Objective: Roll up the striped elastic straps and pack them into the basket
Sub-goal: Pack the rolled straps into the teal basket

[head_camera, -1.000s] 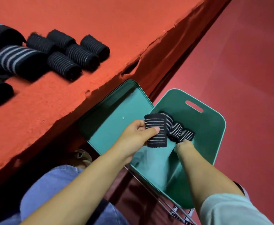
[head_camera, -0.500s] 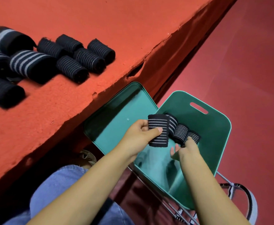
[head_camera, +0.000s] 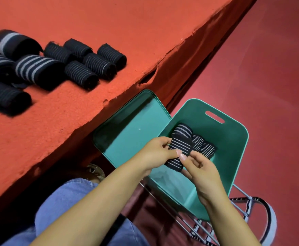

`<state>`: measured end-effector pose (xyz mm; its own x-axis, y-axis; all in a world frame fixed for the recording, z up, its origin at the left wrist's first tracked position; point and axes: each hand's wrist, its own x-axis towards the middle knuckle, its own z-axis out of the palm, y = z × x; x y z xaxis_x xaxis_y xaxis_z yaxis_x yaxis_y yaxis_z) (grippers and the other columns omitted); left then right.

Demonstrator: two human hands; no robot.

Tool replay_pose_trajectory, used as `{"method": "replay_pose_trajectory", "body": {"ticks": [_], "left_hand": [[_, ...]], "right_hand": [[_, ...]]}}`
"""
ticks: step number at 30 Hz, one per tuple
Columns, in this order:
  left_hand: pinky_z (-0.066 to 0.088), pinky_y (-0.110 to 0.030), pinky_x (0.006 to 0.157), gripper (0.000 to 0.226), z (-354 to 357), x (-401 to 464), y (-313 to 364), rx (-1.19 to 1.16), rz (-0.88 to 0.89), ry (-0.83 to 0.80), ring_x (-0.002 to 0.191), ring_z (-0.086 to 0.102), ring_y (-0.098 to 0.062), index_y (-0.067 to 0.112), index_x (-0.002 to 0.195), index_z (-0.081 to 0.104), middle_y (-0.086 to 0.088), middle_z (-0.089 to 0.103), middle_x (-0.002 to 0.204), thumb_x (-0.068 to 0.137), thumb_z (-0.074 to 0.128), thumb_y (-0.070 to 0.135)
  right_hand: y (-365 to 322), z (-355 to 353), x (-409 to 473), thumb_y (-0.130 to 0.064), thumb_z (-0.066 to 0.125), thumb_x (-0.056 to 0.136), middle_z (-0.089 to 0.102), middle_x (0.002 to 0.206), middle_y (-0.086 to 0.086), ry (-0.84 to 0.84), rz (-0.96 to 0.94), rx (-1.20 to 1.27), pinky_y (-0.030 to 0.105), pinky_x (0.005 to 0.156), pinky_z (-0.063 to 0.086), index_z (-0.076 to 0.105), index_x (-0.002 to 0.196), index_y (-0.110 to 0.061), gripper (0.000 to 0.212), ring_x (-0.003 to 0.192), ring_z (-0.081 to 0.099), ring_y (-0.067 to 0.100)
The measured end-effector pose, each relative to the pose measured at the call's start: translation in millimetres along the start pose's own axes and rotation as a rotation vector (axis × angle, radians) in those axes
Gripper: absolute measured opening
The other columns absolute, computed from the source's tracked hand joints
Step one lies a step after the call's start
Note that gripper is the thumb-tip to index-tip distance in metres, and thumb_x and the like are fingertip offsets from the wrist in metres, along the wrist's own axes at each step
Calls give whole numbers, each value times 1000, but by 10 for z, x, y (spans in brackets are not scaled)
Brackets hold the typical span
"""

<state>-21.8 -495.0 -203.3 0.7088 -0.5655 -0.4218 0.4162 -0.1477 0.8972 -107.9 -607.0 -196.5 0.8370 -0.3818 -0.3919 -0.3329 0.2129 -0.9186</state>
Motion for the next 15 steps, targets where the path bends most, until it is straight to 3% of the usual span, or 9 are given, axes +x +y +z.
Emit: {"method": "replay_pose_trajectory", "body": {"ticks": [3,7,10,15], "left_hand": [[53,-25,78,15,-14,-13,-5,19,-16,-27,80,63,-16,11,99,67,-5,68,90,92,60,0],[55,-22,69,19,-4,-23,-8,0,-40,-45,77,62,-18,4,111,65,-9,67,94,96,53,-1],[54,-24,77,24,-11,-8,-14,-1,-59,-52,80,63,-15,2,119,63,-9,67,99,98,51,0],[46,-16,95,32,-30,-10,10,-37,-45,36,104,61,-10,12,128,57,-2,63,120,97,54,3]], "right_hand": [[14,-41,48,-3,60,90,75,82,-2,-39,57,-27,34,87,54,65,107,-6,18,77,69,6],[32,-54,115,-1,62,88,74,79,-5,-66,103,-2,32,82,53,64,102,-11,17,71,68,4],[59,-49,160,-3,62,89,71,74,-10,-68,142,25,22,65,43,61,97,-15,15,65,63,1],[79,-11,361,-7,60,92,66,65,-11,-38,266,111,23,64,37,55,75,-21,23,56,57,-1]]}}
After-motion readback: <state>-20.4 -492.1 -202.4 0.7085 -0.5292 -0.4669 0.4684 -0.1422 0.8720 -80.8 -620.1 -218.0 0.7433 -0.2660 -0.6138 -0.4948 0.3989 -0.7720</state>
